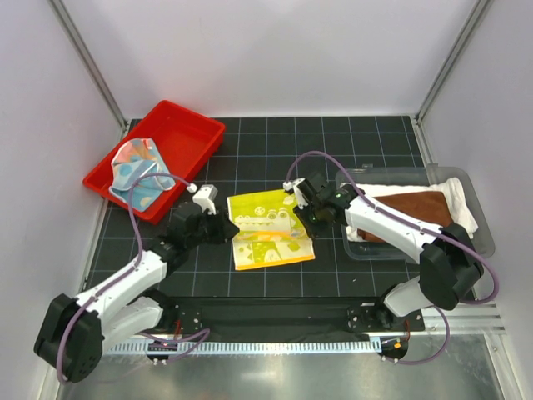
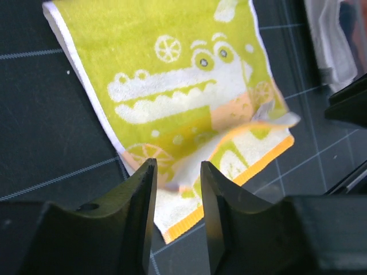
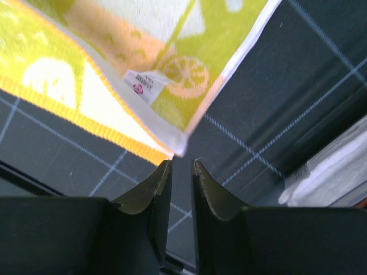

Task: Fold and stack the towels
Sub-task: Fold the towel

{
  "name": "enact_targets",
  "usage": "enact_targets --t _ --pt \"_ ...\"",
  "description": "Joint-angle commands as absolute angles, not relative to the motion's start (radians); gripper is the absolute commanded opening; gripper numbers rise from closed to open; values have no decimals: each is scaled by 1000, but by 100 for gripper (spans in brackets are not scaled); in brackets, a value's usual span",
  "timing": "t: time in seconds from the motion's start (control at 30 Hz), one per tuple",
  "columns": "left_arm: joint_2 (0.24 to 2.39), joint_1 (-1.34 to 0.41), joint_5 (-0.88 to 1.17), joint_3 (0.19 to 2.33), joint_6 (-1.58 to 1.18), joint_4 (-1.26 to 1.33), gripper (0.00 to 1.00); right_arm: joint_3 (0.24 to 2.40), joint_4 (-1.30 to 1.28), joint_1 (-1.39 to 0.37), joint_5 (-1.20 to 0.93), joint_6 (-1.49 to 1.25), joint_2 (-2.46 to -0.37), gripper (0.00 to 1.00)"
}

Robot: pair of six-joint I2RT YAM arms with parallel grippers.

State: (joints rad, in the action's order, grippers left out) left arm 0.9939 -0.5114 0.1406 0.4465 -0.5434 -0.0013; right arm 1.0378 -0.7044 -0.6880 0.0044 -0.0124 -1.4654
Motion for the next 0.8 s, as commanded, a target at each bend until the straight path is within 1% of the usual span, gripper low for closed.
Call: enact_targets --t 0.0,0.03,0.1,0.17,0.27,0.3,0.33,0.37,0.43,0.47,0.57,0.7,0.77 --pt "893 -517 127 456 -595 12 41 1098 -845 -695 -46 -52 -1427 29" --pt "873 -518 120 457 -610 9 42 1109 -860 -695 -52 -58 -1434 32" --pt "855 -517 101 453 -627 9 48 1140 -876 -695 -52 -83 -1442 32" --pt "871 -517 83 457 -652 11 49 1150 -850 -695 -26 -122 -1462 33" --pt "974 -518 112 475 -679 18 48 1143 -728 -695 61 -265 -1509 33" --pt "1000 -517 135 479 -684 26 46 1129 -694 -695 75 -352 -1519 33" --pt "1050 -518 147 485 -696 32 45 1108 -658 -695 84 -382 -1528 33" --pt "1069 -518 158 485 -728 25 42 1071 -619 -696 100 -418 -1545 33" --pt "1097 -518 123 495 -768 -42 41 1048 -608 -696 142 -497 -1562 33" --pt "1118 -520 103 514 -781 -136 41 1028 -606 -696 185 -520 -1563 33" --pt "1140 -518 48 535 -807 -230 43 1003 -611 -696 207 -618 -1569 34" --pt "1114 -535 49 512 -839 -233 48 948 -592 -696 216 -735 -1531 40" --pt "1109 -555 38 506 -851 -227 50 916 -589 -696 225 -776 -1502 40"
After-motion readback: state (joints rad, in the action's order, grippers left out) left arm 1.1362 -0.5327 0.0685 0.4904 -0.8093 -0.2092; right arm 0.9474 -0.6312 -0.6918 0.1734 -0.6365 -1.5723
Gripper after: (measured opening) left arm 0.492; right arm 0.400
